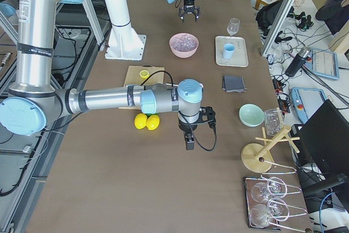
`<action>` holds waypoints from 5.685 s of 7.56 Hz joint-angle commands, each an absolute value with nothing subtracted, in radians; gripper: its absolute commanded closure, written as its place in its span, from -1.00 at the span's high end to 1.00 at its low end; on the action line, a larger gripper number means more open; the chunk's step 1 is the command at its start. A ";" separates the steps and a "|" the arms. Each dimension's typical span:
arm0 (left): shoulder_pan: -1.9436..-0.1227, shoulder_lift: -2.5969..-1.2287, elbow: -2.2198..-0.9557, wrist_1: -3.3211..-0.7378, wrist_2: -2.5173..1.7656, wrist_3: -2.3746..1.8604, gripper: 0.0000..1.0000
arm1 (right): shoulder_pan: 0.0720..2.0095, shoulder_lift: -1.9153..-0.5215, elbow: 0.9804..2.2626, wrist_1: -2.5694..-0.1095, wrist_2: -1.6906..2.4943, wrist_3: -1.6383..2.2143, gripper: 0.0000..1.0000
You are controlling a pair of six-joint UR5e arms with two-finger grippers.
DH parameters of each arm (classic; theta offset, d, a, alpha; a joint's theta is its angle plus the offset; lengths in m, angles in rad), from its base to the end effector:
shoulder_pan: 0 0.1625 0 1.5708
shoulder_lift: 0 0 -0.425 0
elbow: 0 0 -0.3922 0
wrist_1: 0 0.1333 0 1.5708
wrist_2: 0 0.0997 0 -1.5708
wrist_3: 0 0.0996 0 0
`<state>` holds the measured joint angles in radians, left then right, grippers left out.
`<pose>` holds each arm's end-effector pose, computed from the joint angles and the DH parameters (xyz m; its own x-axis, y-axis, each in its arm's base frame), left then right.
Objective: Put ice in cup with scoop
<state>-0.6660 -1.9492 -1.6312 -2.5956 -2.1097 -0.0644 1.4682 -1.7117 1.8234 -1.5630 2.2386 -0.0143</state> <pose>0.4271 -0.4401 0.3008 0.1342 0.9838 -0.1188 -0.0756 0.1297 0.9887 0.0263 -0.4434 0.6053 0.7720 -0.1680 0.6131 0.1127 0.9853 0.1280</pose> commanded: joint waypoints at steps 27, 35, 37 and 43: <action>-1.555 -1.445 -1.753 -1.618 -2.391 -0.187 0.96 | 1.491 -1.720 1.766 -1.568 2.264 -0.015 1.00; -1.546 -1.430 -1.759 -1.618 -2.393 -0.176 0.96 | 1.491 -1.712 1.746 -1.565 2.264 -0.021 1.00; -1.546 -1.430 -1.759 -1.617 -2.393 -0.176 0.96 | 1.491 -1.709 1.744 -1.566 2.263 -0.020 0.99; -1.546 -1.430 -1.744 -1.618 -2.391 -0.176 0.96 | 1.491 -1.707 1.723 -1.565 2.263 -0.015 0.99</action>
